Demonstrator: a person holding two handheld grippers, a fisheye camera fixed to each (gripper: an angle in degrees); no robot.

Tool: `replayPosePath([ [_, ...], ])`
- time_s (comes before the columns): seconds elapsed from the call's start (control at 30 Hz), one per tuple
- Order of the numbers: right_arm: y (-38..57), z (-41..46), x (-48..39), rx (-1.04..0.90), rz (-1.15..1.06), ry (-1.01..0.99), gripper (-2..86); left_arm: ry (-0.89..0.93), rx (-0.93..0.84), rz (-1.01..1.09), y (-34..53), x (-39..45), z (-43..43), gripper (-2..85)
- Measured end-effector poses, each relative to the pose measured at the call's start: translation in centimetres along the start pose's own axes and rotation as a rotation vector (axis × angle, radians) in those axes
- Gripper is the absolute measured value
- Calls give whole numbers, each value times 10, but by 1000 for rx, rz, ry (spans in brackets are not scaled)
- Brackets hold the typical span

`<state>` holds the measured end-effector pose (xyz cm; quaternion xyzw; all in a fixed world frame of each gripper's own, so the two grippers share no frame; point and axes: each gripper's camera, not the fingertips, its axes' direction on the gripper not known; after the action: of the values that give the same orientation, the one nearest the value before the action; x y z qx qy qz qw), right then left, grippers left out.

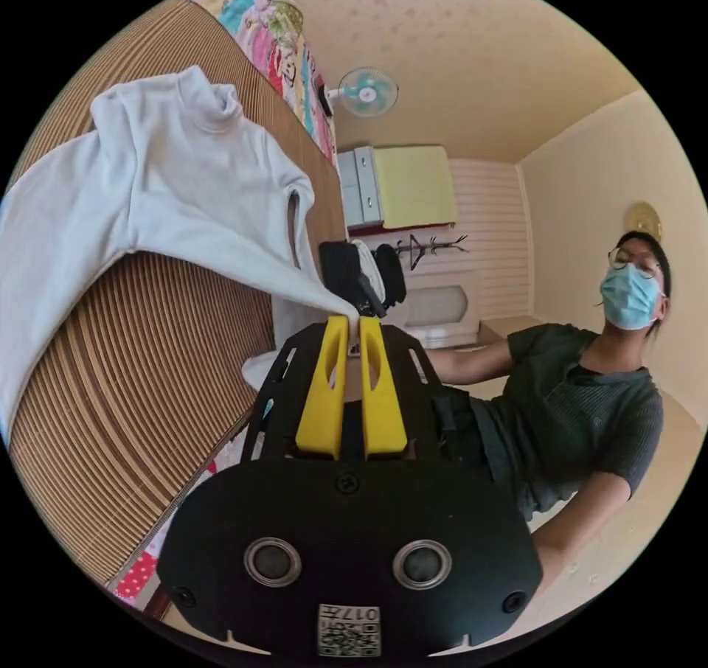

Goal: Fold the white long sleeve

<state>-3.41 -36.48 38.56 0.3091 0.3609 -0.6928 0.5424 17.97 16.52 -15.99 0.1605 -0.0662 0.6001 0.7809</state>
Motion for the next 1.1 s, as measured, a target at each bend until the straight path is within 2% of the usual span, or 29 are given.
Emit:
replayPosePath([
  [0.03, 2, -3, 6, 1, 29, 3, 33, 28, 112, -16, 5, -2, -24, 37],
  [0.13, 8, -14, 17, -6, 103, 142, 30, -213, 273, -61, 29, 1, -56, 55],
  [0.17, 11, -16, 19, -2, 114, 161, 30, -217, 368, -77, 42, 1, -64, 66],
  [0.23, 18, -23, 28, 5, 129, 185, 28, -186, 443, -127, 59, -7, -66, 84],
  [0.3, 19, -23, 28, -9, 99, 180, 27, -303, 406, -206, 70, -13, -53, 109],
  [0.37, 18, -21, 25, -25, 61, 193, 26, -447, 260, -228, 75, -18, -15, 146],
  [0.47, 17, -16, 23, -54, 37, 229, 24, -435, 91, -212, 78, -29, 36, 175],
  [0.53, 20, -17, 22, -66, 6, 234, 23, -484, -31, -221, 79, -35, 62, 165],
  [0.6, 28, -26, 25, -50, 0, 194, 23, -555, -195, -231, 82, -35, 84, 88],
  [0.63, 37, -34, 31, -27, 10, 130, 24, -563, -271, -210, 86, -29, 93, 57],
  [0.67, 42, -37, 34, -18, 20, 95, 24, -489, -274, -211, 93, -24, 91, 41],
  [0.7, 53, -40, 43, -8, 46, 42, 24, -421, -249, -227, 97, -23, 86, 40],
  [0.77, 70, -37, 55, -11, 66, -14, 25, -143, -48, -313, 125, -30, 54, 37],
  [0.8, 79, -29, 62, -39, 59, -61, 26, -128, 17, -342, 135, -32, 45, 38],
  [0.83, 85, -22, 68, -68, 66, -94, 28, -172, 128, -442, 158, -37, 28, 40],
  [0.9, 93, -22, 77, -66, 120, -89, 31, -324, 230, -614, 189, -39, 7, 54],
  [0.97, 98, -38, 79, 29, 139, -107, 37, -540, 395, -747, 213, -19, -19, 81],
  [1.03, 88, -63, 69, 154, 105, -107, 49, -665, 483, -719, 205, 3, -28, 86],
  [1.1, 66, -74, 53, 203, 51, -95, 62, -789, 489, -666, 174, 16, -26, 87],
])
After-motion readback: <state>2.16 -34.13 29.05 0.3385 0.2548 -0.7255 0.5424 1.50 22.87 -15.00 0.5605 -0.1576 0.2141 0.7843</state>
